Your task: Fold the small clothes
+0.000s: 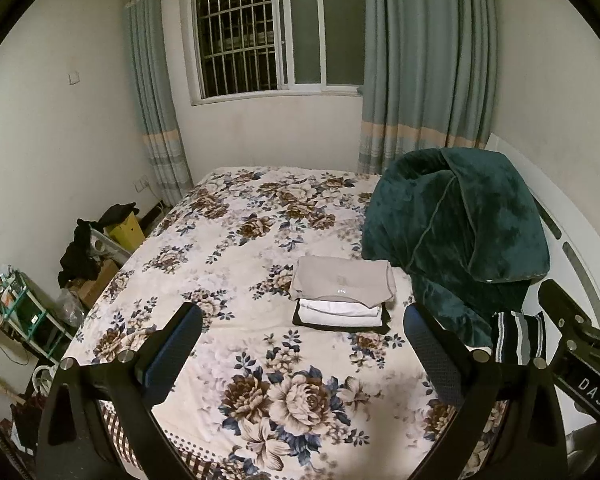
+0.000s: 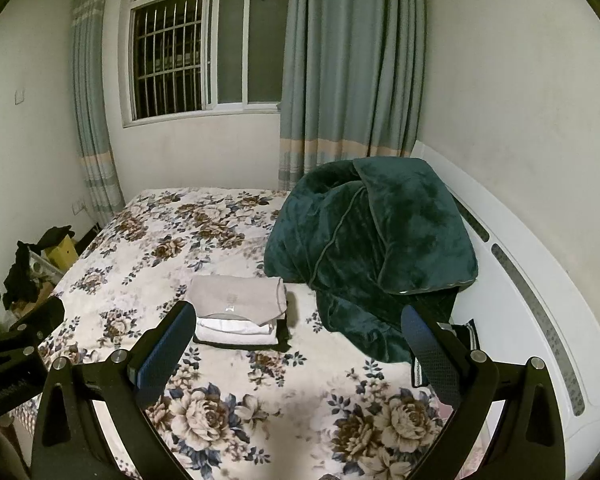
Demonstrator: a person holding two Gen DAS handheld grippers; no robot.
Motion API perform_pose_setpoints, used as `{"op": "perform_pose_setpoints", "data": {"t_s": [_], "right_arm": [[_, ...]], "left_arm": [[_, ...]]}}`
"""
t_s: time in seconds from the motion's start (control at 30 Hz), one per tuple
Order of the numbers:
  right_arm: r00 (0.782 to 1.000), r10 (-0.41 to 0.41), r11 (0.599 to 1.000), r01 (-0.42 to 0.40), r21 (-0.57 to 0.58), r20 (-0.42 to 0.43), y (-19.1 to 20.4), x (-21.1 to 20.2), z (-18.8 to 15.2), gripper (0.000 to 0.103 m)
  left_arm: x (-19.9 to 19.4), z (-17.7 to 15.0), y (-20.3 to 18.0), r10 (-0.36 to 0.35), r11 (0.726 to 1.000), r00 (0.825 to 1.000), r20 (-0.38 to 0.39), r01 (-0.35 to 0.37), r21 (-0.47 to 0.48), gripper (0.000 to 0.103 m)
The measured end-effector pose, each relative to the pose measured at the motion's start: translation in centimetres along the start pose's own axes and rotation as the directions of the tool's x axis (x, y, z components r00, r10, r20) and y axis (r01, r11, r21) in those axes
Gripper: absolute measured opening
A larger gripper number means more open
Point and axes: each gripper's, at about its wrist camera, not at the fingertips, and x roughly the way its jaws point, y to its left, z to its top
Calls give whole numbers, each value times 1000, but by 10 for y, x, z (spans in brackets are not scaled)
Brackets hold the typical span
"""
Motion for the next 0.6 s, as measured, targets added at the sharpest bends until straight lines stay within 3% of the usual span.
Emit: {"op": "perform_pose_setpoints", "data": {"t_s": [0.6], "right_arm": [[1000,2,1000,-2,-3,4,5,-4,2,103]], "left_arm": [[-1,1,2,2,1000,1000,0,-2,1,103]]}}
